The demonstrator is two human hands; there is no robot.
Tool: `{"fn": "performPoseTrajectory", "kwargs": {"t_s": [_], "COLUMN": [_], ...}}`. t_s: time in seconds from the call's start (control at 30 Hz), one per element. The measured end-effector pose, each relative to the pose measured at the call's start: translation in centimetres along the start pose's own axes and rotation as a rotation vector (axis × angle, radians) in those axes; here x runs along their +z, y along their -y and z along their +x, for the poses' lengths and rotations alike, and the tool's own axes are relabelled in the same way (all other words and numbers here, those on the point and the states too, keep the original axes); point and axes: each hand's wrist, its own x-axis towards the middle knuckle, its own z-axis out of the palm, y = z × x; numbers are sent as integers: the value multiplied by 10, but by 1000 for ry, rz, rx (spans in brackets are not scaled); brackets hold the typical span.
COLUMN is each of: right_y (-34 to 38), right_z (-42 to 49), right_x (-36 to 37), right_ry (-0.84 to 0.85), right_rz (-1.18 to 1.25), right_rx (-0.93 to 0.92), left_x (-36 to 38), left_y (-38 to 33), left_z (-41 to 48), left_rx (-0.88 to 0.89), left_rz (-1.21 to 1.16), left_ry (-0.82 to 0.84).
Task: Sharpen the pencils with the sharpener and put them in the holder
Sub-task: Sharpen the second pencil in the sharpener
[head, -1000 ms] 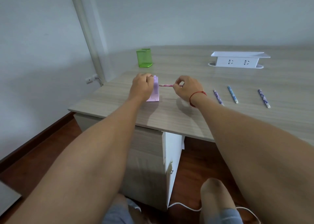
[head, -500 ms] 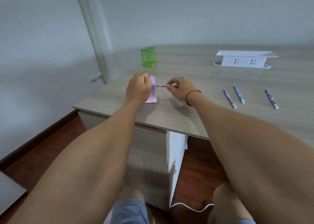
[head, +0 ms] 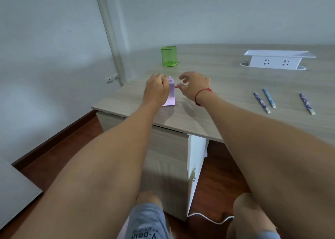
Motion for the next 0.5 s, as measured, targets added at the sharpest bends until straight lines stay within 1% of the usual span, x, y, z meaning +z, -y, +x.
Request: {"fn": "performPoseTrajectory", "kwargs": {"t_s": [0.03, 0.13, 0.23, 0.3, 0.37, 0.4, 0.5], "right_y": [4, 11, 11, 13, 16, 19, 26], "right_z": [-2, -7, -11, -15, -18, -18, -18], "right_x": [0, 0, 1, -2, -3, -3, 5], "right_ry": [-11, 9, 61, 126, 183, 199, 244], "right_rz": [8, 151, 136, 96, 17, -45, -251], "right_rx": [-36, -106, -151, -193, -246, -277, -320], "left_x": [-1, -7, -17, -23, -27, -28, -30], "left_y": [0, -2, -6, -4, 7, 15, 32], "left_z": [0, -6, -14, -16, -18, -19, -27], "left_rx": [-10, -9, -26, -75, -136, -140, -70], "left_rz": [-17, -74, -161, -179, -108, -64, 17], "left_ry": [11, 19, -39, -62, -38, -14, 108]}}
